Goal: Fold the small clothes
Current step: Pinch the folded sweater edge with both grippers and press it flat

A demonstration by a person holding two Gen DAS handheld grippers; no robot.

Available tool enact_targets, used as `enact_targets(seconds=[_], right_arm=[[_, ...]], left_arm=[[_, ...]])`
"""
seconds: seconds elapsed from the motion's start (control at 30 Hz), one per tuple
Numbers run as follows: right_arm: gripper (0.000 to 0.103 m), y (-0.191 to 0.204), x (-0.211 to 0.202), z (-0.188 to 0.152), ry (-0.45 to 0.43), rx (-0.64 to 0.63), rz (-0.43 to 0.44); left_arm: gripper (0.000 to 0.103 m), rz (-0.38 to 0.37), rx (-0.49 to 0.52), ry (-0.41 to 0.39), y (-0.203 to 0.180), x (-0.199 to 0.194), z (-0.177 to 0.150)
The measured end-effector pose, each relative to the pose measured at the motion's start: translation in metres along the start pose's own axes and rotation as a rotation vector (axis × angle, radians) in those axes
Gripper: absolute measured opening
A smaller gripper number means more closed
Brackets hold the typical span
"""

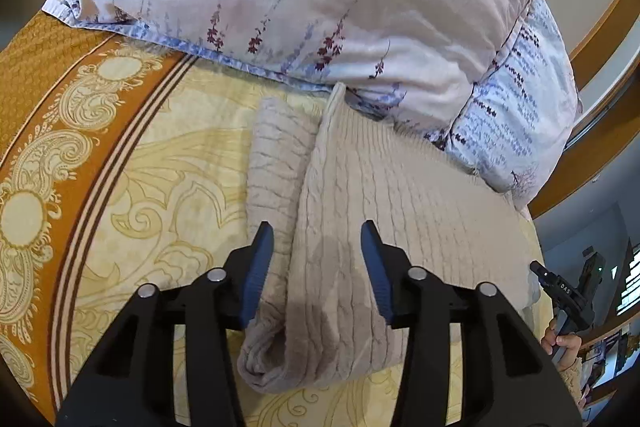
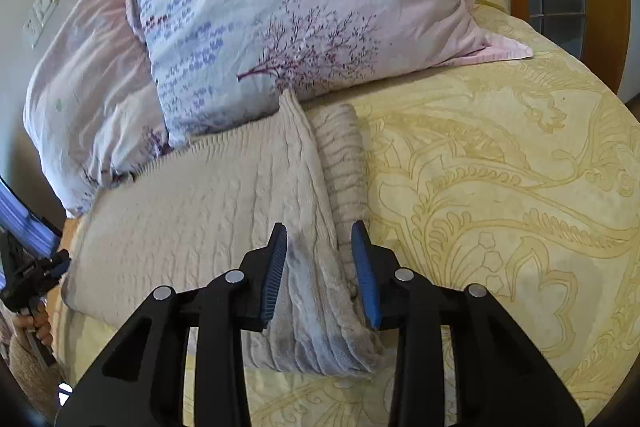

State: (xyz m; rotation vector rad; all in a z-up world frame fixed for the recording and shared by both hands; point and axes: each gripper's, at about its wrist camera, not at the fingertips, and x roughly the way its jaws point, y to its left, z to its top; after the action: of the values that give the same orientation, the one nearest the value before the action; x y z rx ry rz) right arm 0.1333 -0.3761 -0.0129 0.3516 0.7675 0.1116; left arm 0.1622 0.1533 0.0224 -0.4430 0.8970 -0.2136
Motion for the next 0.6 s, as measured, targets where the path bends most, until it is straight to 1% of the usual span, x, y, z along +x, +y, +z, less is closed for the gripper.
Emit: enact_targets(seconds=[0.03, 0.1, 0.13, 0.2, 0.23, 0.27, 0.3, 0.4, 0.6], right_arm=[[0.032, 0.000, 0.001, -0.001, 0.001, -0.003, -0.001], [0.026, 0.001, 0.001, -0.004, -0.003, -0.015, -0.013], [0.026, 0.001, 0.001, -0.005, -0.004, -0.023, -0.015], [0.014, 0.004, 0.000, -0.007, -0.011, -0.046, -0.027], [0.014, 0.006, 0.000, -0.007, -0.014, -0.056, -0.029], [0.012, 0.008, -0.001, -0.008, -0.024, -0.068, -0.035], [0.011, 0.010, -0.002, -0.009, -0.030, -0.075, -0.038], [0.010, 0.013, -0.008, -0.010, -0.058, -0.080, -0.043], [0.009, 0.015, -0.025, -0.010, -0.093, -0.053, -0.034]], left_arm=[[0.042, 0.004, 0.006, 0.001, -0.001, 0.000, -0.001], [0.036, 0.009, 0.023, 0.011, -0.004, 0.002, -0.003], [0.034, 0.009, 0.030, 0.017, -0.005, 0.004, -0.004], [0.025, 0.017, 0.041, 0.029, -0.007, 0.006, -0.007], [0.023, 0.025, 0.046, 0.033, -0.007, 0.008, -0.007], [0.014, 0.027, 0.047, 0.037, -0.007, 0.009, -0.008], [0.009, 0.020, 0.043, 0.046, -0.005, 0.011, -0.009], [0.008, 0.005, 0.034, 0.052, -0.003, 0.009, -0.009], [0.007, -0.020, 0.057, 0.046, -0.003, -0.006, -0.006]])
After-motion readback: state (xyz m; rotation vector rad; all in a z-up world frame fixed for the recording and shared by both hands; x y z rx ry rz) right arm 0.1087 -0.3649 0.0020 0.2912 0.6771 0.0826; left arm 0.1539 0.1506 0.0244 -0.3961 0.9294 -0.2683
